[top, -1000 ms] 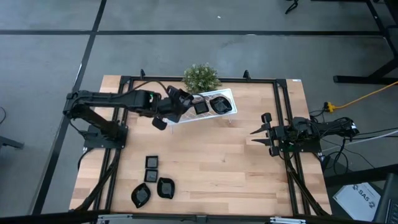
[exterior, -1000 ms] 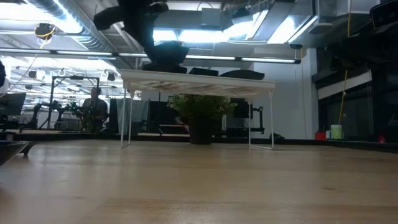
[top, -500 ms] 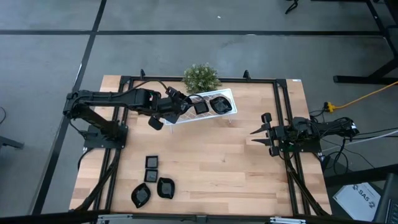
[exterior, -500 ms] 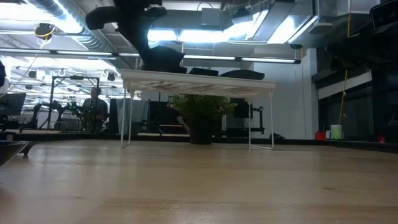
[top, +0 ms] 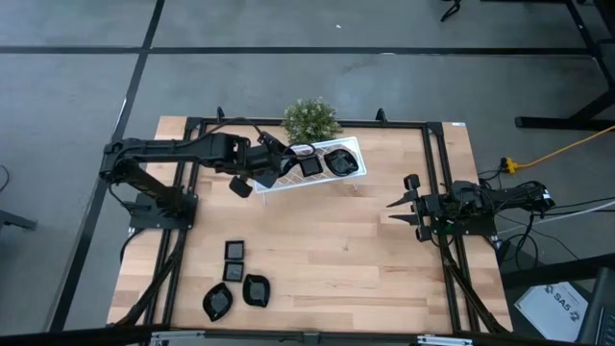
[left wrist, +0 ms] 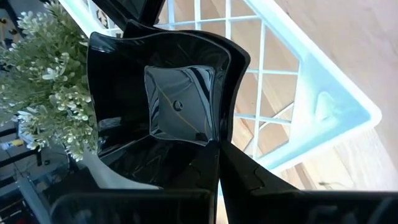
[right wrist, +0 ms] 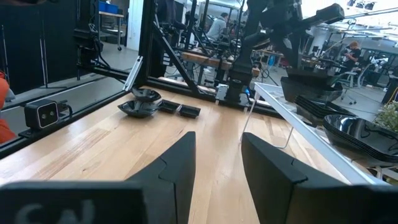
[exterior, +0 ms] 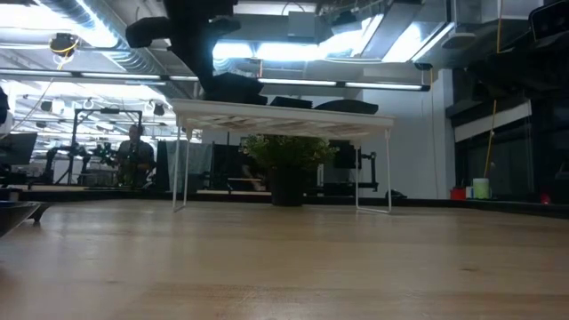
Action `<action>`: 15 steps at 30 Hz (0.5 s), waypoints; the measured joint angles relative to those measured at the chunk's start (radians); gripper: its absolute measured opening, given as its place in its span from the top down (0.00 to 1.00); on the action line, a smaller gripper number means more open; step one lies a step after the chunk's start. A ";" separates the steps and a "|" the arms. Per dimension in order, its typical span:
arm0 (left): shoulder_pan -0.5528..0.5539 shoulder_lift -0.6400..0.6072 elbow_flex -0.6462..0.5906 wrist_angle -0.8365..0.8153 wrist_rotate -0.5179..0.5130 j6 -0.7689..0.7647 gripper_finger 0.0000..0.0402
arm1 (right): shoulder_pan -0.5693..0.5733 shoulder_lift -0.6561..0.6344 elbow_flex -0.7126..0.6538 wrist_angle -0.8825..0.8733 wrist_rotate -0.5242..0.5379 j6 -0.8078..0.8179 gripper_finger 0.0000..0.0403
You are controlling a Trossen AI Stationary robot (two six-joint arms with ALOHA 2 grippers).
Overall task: Pick & Place Mini shaped plates
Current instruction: Stack the distorted square plate on top of the distorted square plate on the shelf
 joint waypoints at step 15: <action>-0.003 0.004 0.000 0.004 -0.046 -0.108 0.91 | 0.000 0.000 0.000 0.000 0.000 0.000 0.68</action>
